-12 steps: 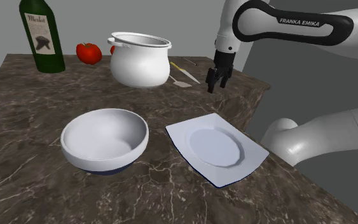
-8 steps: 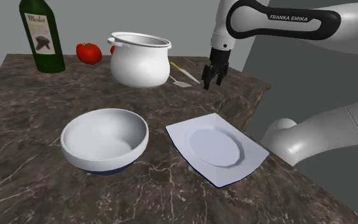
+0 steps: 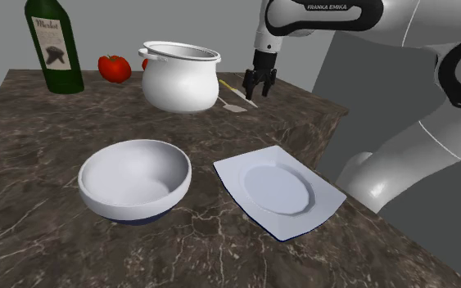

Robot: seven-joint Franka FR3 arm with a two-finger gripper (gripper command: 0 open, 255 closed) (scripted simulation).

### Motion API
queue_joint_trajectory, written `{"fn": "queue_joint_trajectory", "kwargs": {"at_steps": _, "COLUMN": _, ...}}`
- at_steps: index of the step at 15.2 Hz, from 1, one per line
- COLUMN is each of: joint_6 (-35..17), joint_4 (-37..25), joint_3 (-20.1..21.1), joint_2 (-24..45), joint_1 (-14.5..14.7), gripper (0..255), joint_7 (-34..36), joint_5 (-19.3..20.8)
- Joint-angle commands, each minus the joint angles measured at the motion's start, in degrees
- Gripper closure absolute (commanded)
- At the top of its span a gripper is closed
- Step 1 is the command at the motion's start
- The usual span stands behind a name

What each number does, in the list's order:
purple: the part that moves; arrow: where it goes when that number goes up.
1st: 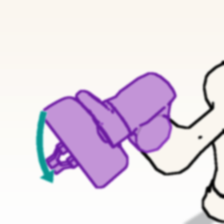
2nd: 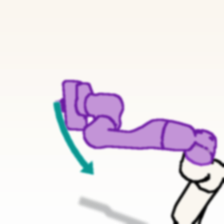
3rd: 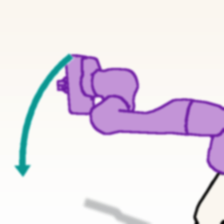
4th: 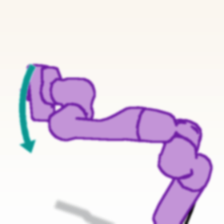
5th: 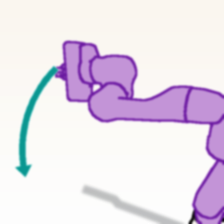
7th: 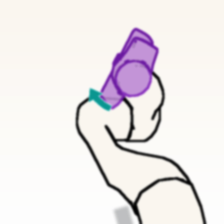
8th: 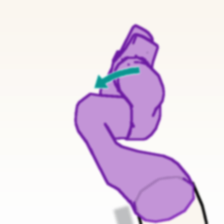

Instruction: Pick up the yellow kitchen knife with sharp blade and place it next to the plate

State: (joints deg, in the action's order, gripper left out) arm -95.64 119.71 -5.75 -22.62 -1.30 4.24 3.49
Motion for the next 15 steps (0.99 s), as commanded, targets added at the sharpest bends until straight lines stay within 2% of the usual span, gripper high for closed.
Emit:
{"fn": "queue_joint_trajectory", "kwargs": {"at_steps": 1, "joint_6": -0.2, "joint_4": -4.9, "joint_3": -1.0, "joint_2": 4.8, "joint_1": -0.2, "gripper": 0, "joint_7": -1.1, "joint_5": -0.5}}
{"fn": "queue_joint_trajectory", "kwargs": {"at_steps": 7, "joint_6": 1.1, "joint_4": -20.1, "joint_3": -3.5, "joint_2": 18.2, "joint_1": -1.0, "gripper": 0, "joint_7": -4.4, "joint_5": -3.2}}
{"fn": "queue_joint_trajectory", "kwargs": {"at_steps": 12, "joint_6": 4.6, "joint_4": -36.3, "joint_3": -5.1, "joint_2": 30.5, "joint_1": -2.7, "gripper": 0, "joint_7": -7.1, "joint_5": -6.5}}
{"fn": "queue_joint_trajectory", "kwargs": {"at_steps": 13, "joint_6": 5.1, "joint_4": -38.1, "joint_3": -5.2, "joint_2": 31.9, "joint_1": -3.0, "gripper": 0, "joint_7": -7.3, "joint_5": -6.9}}
{"fn": "queue_joint_trajectory", "kwargs": {"at_steps": 15, "joint_6": 3.4, "joint_4": -36.0, "joint_3": -5.2, "joint_2": 31.4, "joint_1": -2.9, "gripper": 0, "joint_7": -7.3, "joint_5": -6.8}}
